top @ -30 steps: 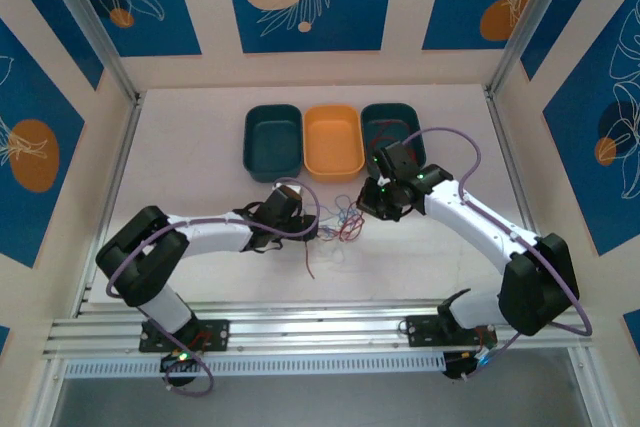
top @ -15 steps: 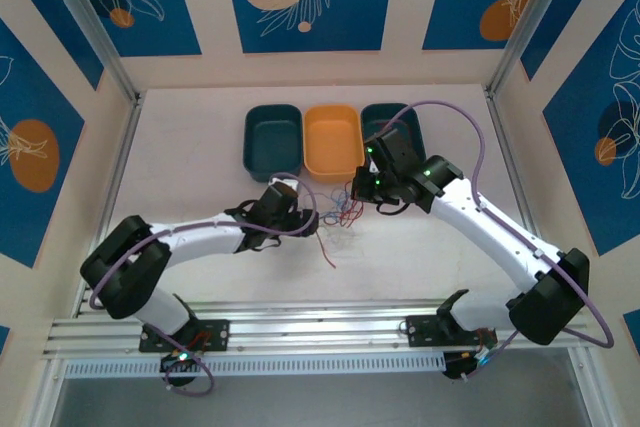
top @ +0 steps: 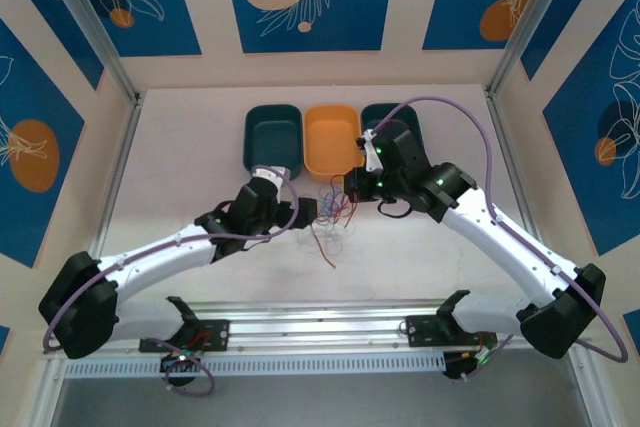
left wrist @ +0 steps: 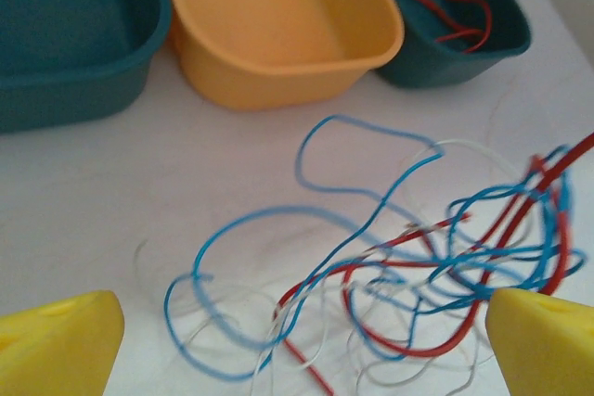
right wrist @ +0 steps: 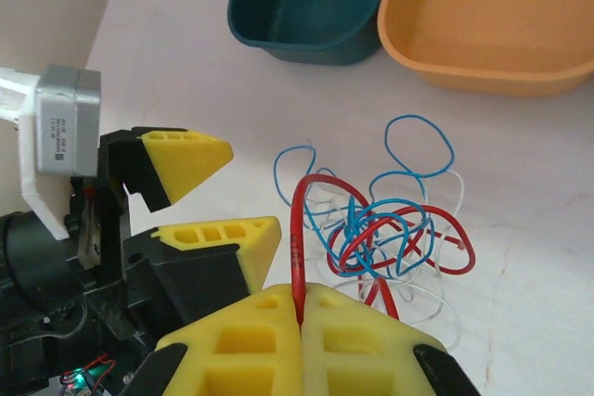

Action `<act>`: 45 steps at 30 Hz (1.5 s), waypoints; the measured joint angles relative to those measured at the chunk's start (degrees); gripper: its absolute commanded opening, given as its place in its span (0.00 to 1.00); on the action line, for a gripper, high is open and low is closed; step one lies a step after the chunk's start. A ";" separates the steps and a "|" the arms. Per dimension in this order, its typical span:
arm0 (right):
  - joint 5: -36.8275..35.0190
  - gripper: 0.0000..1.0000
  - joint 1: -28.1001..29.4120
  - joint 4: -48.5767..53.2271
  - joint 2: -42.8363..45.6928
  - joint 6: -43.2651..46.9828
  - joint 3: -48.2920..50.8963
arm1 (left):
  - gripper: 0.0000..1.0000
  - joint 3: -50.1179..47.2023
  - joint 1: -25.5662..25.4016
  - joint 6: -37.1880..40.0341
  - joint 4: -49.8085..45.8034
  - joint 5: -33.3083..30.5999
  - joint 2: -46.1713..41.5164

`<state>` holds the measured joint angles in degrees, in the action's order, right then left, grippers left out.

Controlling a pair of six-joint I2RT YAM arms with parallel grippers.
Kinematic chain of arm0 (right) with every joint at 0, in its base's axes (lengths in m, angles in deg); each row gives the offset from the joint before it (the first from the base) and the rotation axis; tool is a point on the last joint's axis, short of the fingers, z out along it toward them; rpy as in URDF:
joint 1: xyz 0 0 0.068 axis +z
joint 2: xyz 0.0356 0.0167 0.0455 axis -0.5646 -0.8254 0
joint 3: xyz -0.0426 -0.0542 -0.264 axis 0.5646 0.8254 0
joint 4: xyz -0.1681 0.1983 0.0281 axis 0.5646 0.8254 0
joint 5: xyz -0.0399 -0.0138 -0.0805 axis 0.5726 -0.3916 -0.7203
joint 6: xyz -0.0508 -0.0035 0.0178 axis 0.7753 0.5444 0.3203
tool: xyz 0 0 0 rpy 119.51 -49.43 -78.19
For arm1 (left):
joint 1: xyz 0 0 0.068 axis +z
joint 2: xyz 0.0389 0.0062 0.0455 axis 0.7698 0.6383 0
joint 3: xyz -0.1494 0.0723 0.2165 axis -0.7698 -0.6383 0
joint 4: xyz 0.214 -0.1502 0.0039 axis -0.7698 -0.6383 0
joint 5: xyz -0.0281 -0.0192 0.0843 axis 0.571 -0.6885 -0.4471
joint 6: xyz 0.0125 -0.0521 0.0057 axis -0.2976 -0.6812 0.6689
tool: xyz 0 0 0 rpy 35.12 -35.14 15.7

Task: Untangle the cables

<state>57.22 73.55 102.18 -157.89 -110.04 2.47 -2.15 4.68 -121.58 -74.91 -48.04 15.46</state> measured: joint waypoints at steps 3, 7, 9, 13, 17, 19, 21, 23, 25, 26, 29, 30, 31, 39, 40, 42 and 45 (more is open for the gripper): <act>0.66 0.00 0.46 -1.73 0.00 0.44 1.11 | 1.00 -0.24 -0.02 1.25 2.62 0.61 0.83; 0.87 0.00 1.18 -3.41 0.00 0.48 1.38 | 1.00 -0.52 -0.48 1.42 7.56 2.43 3.74; 1.03 0.00 1.53 -4.26 0.00 0.48 1.40 | 1.00 -0.72 -1.22 1.38 10.45 3.15 5.57; 1.16 0.00 1.90 -5.29 0.02 0.44 2.03 | 1.00 -0.79 -2.34 1.33 14.69 3.54 8.55; 1.36 0.00 2.23 -5.84 0.02 0.42 2.62 | 1.00 -0.76 -2.60 0.94 16.90 3.21 12.26; 1.42 0.00 2.45 -6.08 0.04 0.42 2.62 | 1.00 -0.70 -2.62 0.70 17.03 2.56 14.05; 1.25 0.00 2.78 -5.95 0.11 0.44 2.62 | 1.00 -0.63 -2.62 -0.20 16.63 1.44 15.52; 0.85 0.00 2.93 -5.92 0.39 0.44 2.62 | 1.00 -0.59 -2.64 -0.81 15.96 0.22 16.46; 0.22 0.00 3.08 -5.64 1.22 0.46 2.62 | 1.00 -0.55 -2.64 -1.92 14.99 -1.05 17.14; -0.31 0.00 3.10 -5.49 1.99 0.48 2.60 | 1.00 -0.50 -2.64 -2.43 14.38 -1.68 17.42; -1.88 0.00 3.15 -4.85 4.31 0.70 1.90 | 0.99 -0.20 -2.64 -3.76 12.46 -3.21 18.34; -2.49 0.00 3.15 -4.59 5.03 0.94 1.29 | 0.98 -0.15 -2.64 -4.07 11.96 -3.61 18.56; -3.02 0.00 3.15 -4.46 5.64 1.16 0.76 | 0.96 -0.09 -2.64 -4.48 11.37 -3.96 18.75; -6.25 0.00 3.15 -3.45 8.57 3.45 -3.65 | 0.78 0.00 -2.64 -7.67 8.68 -4.81 21.09; -6.45 0.00 3.15 -3.30 8.57 3.76 -4.00 | 0.78 0.00 -2.64 -7.91 8.48 -4.81 21.22; -6.82 0.00 3.15 -3.13 8.68 4.35 -4.37 | 0.82 0.00 -2.64 -8.31 8.22 -4.79 21.44; -7.23 0.00 3.15 -2.91 8.68 4.79 -4.37 | 0.89 0.00 -2.62 -8.79 8.11 -4.57 21.42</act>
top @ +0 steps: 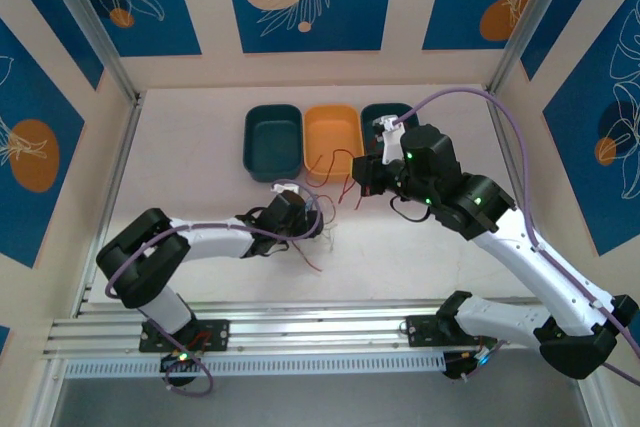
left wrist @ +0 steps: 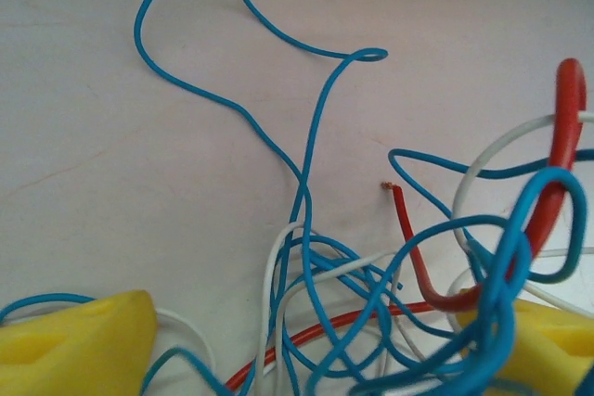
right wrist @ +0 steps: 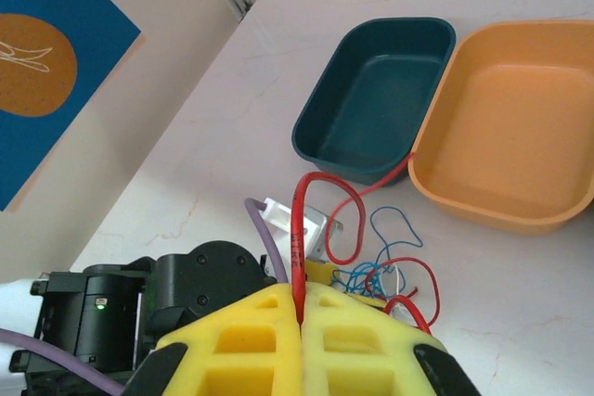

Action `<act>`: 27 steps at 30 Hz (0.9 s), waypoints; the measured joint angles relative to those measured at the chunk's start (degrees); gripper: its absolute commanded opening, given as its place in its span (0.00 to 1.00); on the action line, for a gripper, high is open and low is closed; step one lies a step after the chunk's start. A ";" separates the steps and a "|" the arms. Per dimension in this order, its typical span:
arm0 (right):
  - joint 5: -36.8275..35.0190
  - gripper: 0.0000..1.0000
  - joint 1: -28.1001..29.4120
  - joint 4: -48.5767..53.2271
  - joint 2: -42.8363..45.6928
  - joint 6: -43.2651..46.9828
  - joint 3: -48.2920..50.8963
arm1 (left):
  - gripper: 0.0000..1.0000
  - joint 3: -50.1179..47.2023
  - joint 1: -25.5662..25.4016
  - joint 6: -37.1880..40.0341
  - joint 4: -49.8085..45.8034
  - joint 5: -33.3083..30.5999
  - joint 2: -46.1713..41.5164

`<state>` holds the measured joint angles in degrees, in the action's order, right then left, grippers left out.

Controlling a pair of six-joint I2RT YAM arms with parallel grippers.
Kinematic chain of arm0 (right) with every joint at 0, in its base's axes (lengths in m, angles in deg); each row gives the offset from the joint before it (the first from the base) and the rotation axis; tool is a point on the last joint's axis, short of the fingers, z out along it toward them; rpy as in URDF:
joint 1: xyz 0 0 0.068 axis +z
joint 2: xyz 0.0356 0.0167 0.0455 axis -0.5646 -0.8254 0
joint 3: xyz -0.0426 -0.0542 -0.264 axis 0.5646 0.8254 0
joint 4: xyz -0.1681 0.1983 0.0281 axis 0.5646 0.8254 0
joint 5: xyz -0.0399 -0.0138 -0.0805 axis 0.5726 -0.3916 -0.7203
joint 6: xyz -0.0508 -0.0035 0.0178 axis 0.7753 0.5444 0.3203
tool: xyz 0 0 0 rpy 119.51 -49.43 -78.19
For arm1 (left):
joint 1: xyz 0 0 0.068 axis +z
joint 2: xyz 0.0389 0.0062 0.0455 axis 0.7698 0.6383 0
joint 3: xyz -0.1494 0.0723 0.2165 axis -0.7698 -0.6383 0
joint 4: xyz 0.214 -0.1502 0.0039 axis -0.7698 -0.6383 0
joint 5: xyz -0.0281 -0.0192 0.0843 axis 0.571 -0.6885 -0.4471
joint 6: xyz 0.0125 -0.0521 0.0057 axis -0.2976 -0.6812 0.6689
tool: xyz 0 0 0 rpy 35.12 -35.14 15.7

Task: Untangle the cables

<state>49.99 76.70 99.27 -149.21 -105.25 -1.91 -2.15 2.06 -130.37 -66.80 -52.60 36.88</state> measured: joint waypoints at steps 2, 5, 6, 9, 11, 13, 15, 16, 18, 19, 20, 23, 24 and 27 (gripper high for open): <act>-0.48 0.00 0.00 -0.07 0.00 0.15 0.00 | 0.92 0.00 0.00 0.02 -0.22 0.35 -0.26; -1.03 0.00 -0.20 -0.24 -0.11 0.11 0.00 | 0.96 -0.02 0.00 0.59 -1.09 1.01 -2.14; -1.07 0.00 -0.37 -0.46 -0.24 0.02 0.02 | 0.96 -0.07 0.00 0.81 -1.29 1.31 -3.43; -1.18 0.00 -0.87 -1.16 -0.92 -0.42 0.02 | 1.00 -1.20 0.00 2.25 -0.57 2.03 -8.50; -1.27 0.00 -1.33 -1.18 -1.51 -0.87 0.02 | 1.00 -3.23 0.00 3.87 1.05 2.47 -12.57; -1.27 0.00 -1.92 -1.18 -2.05 -1.46 0.02 | 1.00 -5.35 0.00 5.75 2.32 2.86 -15.96; -1.25 0.00 -2.67 -1.16 -2.49 -2.40 0.02 | 0.95 -7.17 0.00 8.37 3.10 3.30 -18.43; -1.22 0.00 -3.04 -1.16 -2.64 -2.75 0.02 | 0.91 -7.67 0.00 9.25 3.39 3.56 -19.08; -0.98 0.00 -3.87 -1.16 -2.84 -3.65 0.02 | 0.87 -9.03 0.00 12.39 5.27 4.98 -20.28; -0.90 0.00 -4.22 -1.18 -2.91 -4.04 0.02 | 0.87 -9.68 0.00 13.84 6.58 5.84 -20.74; -0.66 0.00 -4.66 -1.18 -2.95 -4.50 0.02 | 0.86 -10.36 -0.02 15.32 8.15 6.82 -21.09; 0.31 0.00 -5.55 -1.18 -3.04 -5.49 0.04 | 0.86 -11.85 -0.09 20.35 14.51 9.99 -21.42; 0.74 0.00 -5.75 -1.25 -3.04 -5.73 0.07 | 0.86 -11.93 -0.15 22.01 16.31 10.86 -21.35; 1.73 0.00 -5.99 -1.36 -3.04 -6.27 0.13 | 0.86 -11.65 -0.48 26.88 22.01 12.98 -20.24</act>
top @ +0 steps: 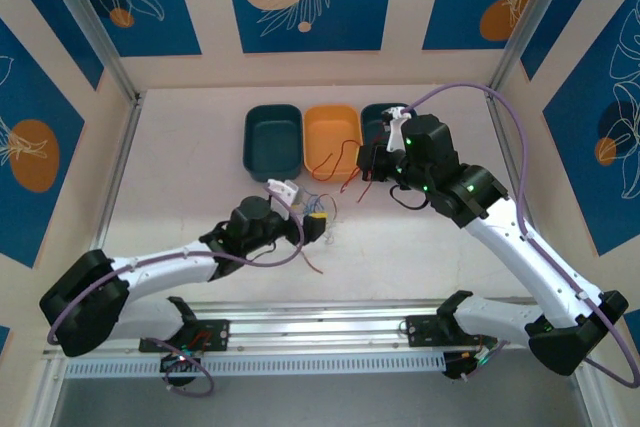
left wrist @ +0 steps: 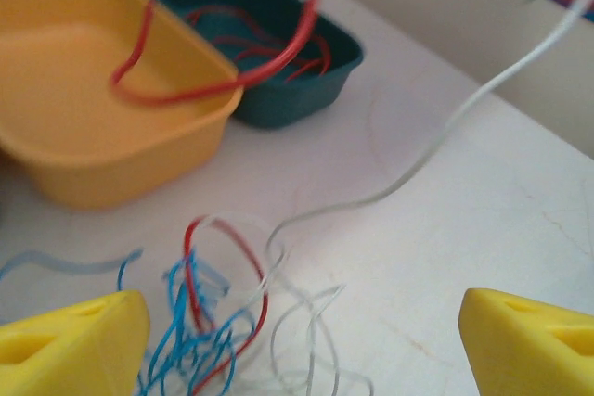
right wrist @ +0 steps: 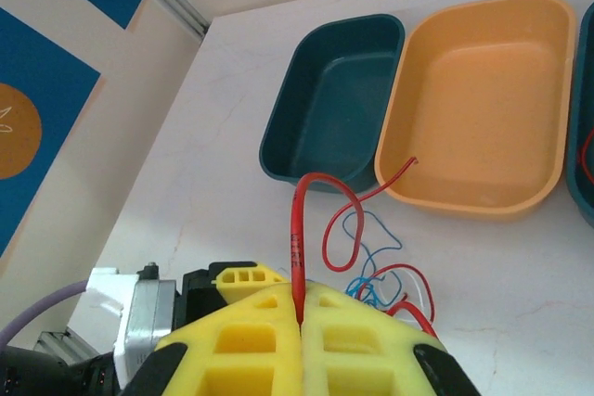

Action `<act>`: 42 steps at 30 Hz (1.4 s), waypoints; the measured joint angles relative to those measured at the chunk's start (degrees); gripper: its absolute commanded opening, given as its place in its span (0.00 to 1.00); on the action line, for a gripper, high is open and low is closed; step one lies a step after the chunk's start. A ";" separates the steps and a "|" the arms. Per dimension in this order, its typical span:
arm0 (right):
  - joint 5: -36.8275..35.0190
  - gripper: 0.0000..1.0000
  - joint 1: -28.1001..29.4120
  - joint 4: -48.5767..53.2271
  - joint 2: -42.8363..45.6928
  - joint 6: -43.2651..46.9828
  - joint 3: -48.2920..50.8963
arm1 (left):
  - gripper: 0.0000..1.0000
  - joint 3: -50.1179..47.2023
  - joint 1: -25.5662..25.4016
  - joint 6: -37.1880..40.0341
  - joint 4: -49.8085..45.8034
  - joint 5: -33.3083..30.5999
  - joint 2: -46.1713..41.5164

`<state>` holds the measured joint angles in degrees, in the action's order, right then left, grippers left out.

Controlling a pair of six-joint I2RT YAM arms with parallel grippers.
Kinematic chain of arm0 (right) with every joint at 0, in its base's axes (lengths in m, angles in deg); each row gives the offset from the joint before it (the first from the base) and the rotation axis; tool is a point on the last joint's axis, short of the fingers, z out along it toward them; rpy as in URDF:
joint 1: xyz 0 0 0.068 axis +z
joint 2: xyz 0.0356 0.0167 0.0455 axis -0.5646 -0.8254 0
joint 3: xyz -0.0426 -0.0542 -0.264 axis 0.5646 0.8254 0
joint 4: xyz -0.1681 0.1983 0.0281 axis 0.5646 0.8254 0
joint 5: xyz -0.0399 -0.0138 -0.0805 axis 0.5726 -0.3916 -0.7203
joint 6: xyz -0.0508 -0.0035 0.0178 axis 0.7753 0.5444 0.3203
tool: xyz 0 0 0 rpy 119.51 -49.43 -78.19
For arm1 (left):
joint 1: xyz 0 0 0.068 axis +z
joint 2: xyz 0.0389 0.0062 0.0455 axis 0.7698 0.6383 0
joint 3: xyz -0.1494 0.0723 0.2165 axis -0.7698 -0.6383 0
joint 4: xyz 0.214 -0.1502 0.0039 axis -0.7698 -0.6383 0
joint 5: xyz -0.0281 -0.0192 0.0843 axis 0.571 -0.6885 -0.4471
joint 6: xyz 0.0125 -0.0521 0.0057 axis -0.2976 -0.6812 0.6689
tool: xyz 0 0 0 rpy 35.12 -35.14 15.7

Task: Untangle the cables

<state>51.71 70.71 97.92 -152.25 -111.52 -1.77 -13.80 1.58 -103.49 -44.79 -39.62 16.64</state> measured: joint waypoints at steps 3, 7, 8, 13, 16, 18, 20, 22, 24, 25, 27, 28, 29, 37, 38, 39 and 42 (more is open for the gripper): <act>1.14 0.00 -0.04 -0.02 0.00 -0.52 0.00 | 0.84 1.86 -0.09 4.09 2.73 1.29 3.02; 2.58 0.00 -0.11 -0.22 0.00 -0.83 0.04 | 0.78 5.14 -0.15 6.86 4.33 2.10 7.67; 2.91 0.00 -0.11 -0.44 0.00 -0.94 0.13 | 0.69 5.92 -0.15 7.17 4.79 2.12 8.83; 3.54 0.00 -0.37 -0.68 0.00 -1.16 0.33 | 0.25 7.96 -0.22 6.75 6.01 2.36 12.28; 3.15 0.00 -0.94 -0.33 0.00 -1.16 0.33 | 0.15 7.96 -0.28 6.49 6.36 2.54 12.33; 2.56 0.00 -1.77 0.11 0.02 -1.14 0.31 | 0.05 7.91 -0.28 5.90 6.49 2.51 12.26; 1.77 0.00 -2.80 0.39 0.02 -1.14 0.33 | 0.01 7.15 -0.28 5.38 6.60 2.36 11.50; 1.16 0.00 -3.91 0.57 0.07 -1.14 0.33 | 0.00 5.75 -0.28 4.85 6.60 2.19 10.05; 0.61 0.00 -5.29 0.76 0.13 -1.14 0.33 | 0.00 3.93 -0.28 4.00 6.62 1.73 8.24; 0.46 0.00 -5.88 0.87 0.20 -1.14 0.33 | 0.00 3.15 -0.28 3.72 6.60 1.33 7.48; 0.22 0.00 -7.50 0.90 0.44 -1.09 0.31 | 0.00 1.33 -0.28 3.08 6.47 0.35 5.95; 0.20 0.00 -8.20 0.90 0.55 -1.03 0.33 | 0.00 0.66 -0.28 2.73 6.29 -0.13 5.40; 0.17 0.00 -9.05 0.90 0.61 -0.83 0.33 | 0.00 0.09 -0.28 2.54 6.01 -0.61 4.87; 0.07 0.00 -14.19 0.85 -0.44 2.45 -0.74 | 0.07 -2.86 -0.28 -0.15 1.29 -6.67 0.72; 0.07 0.00 -14.60 0.83 -1.03 3.17 -1.36 | 0.11 -3.06 -0.28 -0.74 0.33 -7.93 0.07; 0.07 0.00 -15.02 0.52 -1.66 4.00 -1.97 | 0.15 -3.32 -0.28 -1.27 -0.46 -9.09 -0.57; 0.02 0.00 -15.98 -0.98 -3.48 6.78 -2.91 | 0.27 -4.48 -0.31 -3.48 -2.93 -12.68 -2.99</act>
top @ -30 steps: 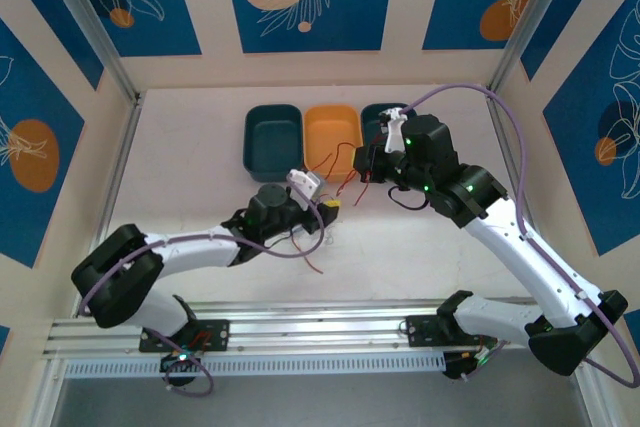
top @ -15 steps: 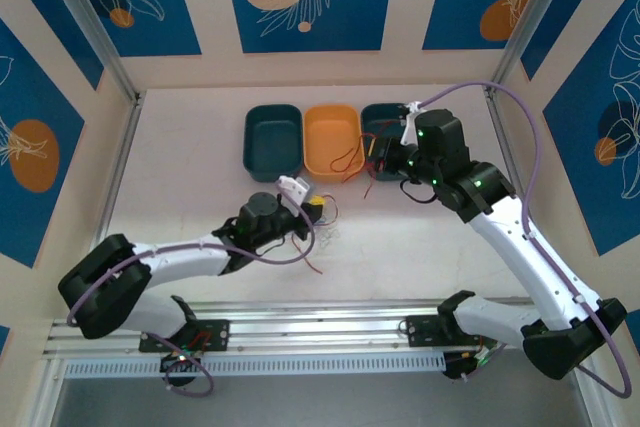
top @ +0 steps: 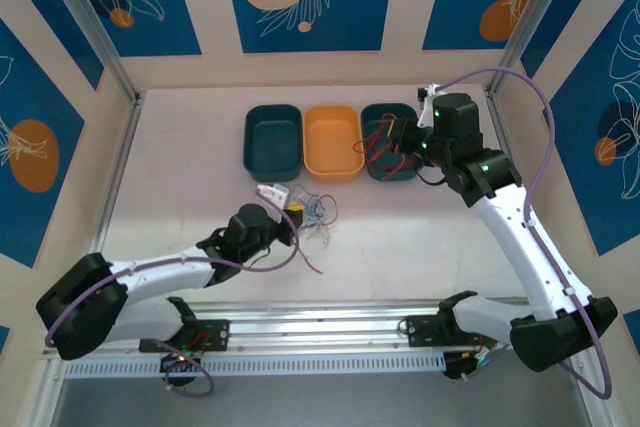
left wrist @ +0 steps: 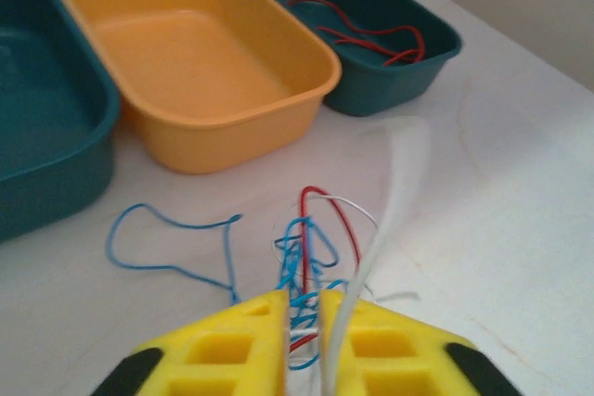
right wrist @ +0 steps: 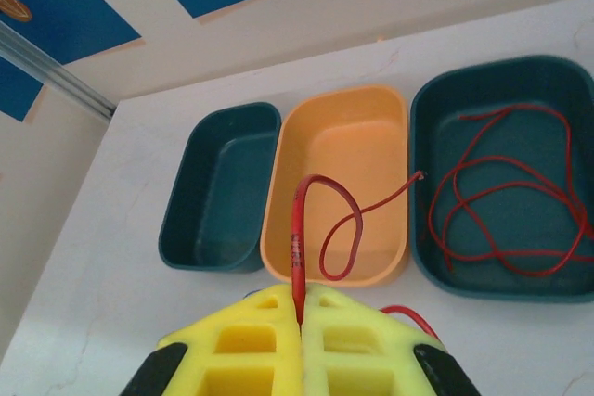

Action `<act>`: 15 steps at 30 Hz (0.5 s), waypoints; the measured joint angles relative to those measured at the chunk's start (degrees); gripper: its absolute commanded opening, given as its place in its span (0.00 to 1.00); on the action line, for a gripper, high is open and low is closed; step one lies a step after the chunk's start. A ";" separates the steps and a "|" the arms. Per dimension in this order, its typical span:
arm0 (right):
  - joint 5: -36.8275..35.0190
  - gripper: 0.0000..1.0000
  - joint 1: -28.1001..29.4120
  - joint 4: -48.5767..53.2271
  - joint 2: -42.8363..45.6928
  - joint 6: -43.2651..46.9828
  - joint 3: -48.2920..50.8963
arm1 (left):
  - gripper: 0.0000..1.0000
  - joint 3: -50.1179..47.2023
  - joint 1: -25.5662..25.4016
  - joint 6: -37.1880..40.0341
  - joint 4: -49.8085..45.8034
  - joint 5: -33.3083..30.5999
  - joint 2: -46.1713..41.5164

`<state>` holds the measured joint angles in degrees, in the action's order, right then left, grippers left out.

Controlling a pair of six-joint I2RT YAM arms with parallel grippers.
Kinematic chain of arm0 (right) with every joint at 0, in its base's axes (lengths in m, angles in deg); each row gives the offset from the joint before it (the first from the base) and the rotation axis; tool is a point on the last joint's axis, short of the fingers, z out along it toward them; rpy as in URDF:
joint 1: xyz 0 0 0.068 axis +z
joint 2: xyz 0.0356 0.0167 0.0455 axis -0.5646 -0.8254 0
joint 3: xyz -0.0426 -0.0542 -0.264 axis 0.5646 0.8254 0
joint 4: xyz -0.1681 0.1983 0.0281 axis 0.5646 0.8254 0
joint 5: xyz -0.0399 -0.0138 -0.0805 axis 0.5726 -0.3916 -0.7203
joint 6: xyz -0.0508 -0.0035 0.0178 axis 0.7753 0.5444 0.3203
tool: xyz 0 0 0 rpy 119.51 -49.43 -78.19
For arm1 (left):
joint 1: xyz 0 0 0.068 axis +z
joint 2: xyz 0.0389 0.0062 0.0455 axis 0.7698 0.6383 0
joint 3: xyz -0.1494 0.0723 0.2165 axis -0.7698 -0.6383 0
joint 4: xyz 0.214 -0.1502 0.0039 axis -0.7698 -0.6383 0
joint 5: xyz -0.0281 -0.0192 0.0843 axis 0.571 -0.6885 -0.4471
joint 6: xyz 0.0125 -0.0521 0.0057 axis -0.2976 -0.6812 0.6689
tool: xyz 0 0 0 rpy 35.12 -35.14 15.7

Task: Untangle the cables

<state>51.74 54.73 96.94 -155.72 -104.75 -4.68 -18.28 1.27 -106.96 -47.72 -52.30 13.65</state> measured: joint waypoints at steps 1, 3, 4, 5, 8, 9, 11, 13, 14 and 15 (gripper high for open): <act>-0.02 0.00 -0.28 -0.74 -0.50 0.83 -0.04 | 0.31 -0.39 0.00 -0.72 -0.74 -0.98 -0.81; -0.42 0.00 -1.11 -2.45 -2.08 3.06 -0.04 | 0.41 -1.29 0.00 -2.38 -2.32 -2.64 -2.40; -0.48 0.00 -1.64 -3.21 -2.86 3.85 -0.04 | 0.45 -1.64 0.00 -3.13 -3.21 -3.32 -3.08; -0.48 0.00 -2.40 -4.22 -3.93 4.70 -0.07 | 0.50 -1.99 0.00 -4.04 -4.02 -3.87 -3.78; -0.07 0.00 -5.49 -6.86 -7.56 6.10 -0.24 | 0.66 -2.91 0.00 -6.16 -6.14 -5.07 -5.66; 0.24 0.00 -6.62 -7.87 -8.83 6.34 -0.24 | 0.70 -3.26 0.00 -6.99 -6.91 -5.35 -6.47; 0.70 0.00 -8.52 -9.25 -11.10 6.54 -0.39 | 0.80 -4.02 0.00 -8.15 -7.85 -5.86 -7.98; 1.66 0.00 -10.34 -10.25 -13.22 6.51 -0.85 | 0.90 -4.72 0.00 -9.22 -8.96 -6.27 -9.66; 2.29 0.00 -11.30 -11.04 -14.32 6.51 -1.11 | 0.97 -4.98 0.00 -9.77 -9.62 -6.45 -10.54; 2.82 0.00 -12.09 -11.65 -15.23 6.49 -1.33 | 1.00 -5.18 0.02 -10.38 -10.16 -6.64 -11.23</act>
<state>54.56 42.65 85.29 -170.96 -98.26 -6.01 -23.46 1.30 -117.34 -57.88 -58.94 2.41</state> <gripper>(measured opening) 0.054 0.921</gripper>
